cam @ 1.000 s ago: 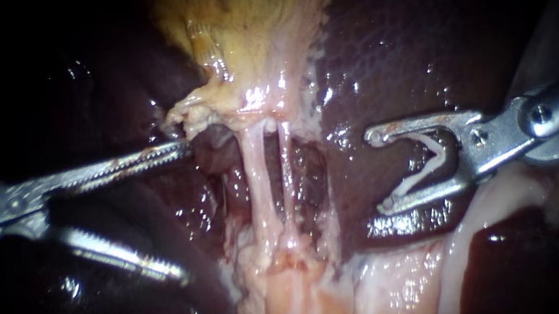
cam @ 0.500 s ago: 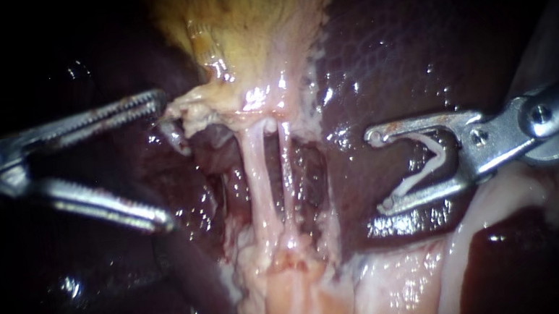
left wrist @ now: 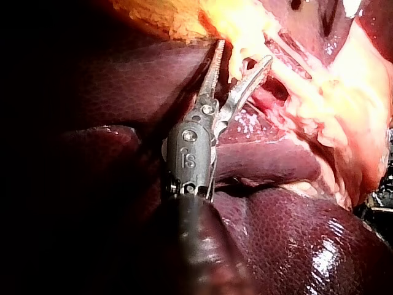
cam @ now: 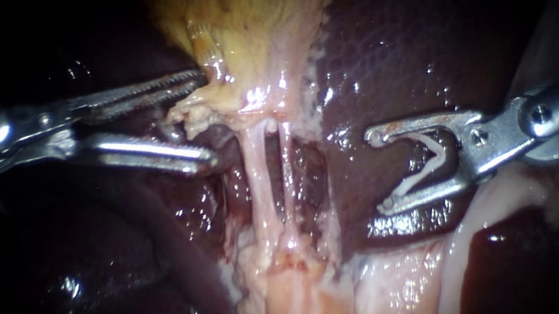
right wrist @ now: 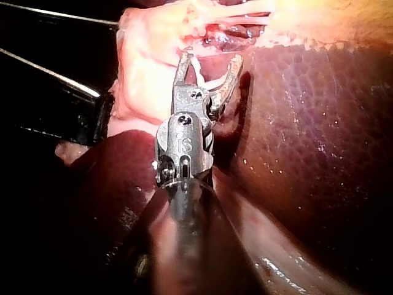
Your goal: Grabbing gallbladder
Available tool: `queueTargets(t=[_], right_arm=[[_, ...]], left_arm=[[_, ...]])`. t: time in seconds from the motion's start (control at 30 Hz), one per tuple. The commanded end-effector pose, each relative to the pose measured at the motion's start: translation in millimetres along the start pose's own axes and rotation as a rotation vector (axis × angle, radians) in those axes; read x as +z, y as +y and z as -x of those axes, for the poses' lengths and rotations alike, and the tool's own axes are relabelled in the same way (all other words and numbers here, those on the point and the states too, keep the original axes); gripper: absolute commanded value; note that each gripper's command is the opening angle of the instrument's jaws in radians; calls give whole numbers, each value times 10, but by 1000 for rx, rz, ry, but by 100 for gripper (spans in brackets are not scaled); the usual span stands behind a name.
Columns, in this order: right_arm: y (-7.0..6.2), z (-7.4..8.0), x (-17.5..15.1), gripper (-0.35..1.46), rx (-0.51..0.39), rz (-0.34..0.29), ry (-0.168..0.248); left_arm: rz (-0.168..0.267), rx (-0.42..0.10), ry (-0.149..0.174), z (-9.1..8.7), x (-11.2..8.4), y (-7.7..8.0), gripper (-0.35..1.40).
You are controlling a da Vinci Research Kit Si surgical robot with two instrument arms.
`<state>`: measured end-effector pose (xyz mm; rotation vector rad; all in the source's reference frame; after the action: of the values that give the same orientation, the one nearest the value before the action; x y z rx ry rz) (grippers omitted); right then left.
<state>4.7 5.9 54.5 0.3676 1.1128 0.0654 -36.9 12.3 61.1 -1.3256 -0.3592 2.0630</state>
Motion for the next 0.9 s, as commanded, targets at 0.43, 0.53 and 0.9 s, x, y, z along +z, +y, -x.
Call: queueTargets(t=[0.43,0.53,0.9], right_arm=[[0,0,0,50,0,0,0],[0,0,0,50,0,0,0],[0,0,0,50,0,0,0]], left_arm=[[13,-41,-23,-2,-11,-3,-35],[13,-45,-47,-2,-12,-2,-35],[34,-101,-53,-30,-40,8,-35]])
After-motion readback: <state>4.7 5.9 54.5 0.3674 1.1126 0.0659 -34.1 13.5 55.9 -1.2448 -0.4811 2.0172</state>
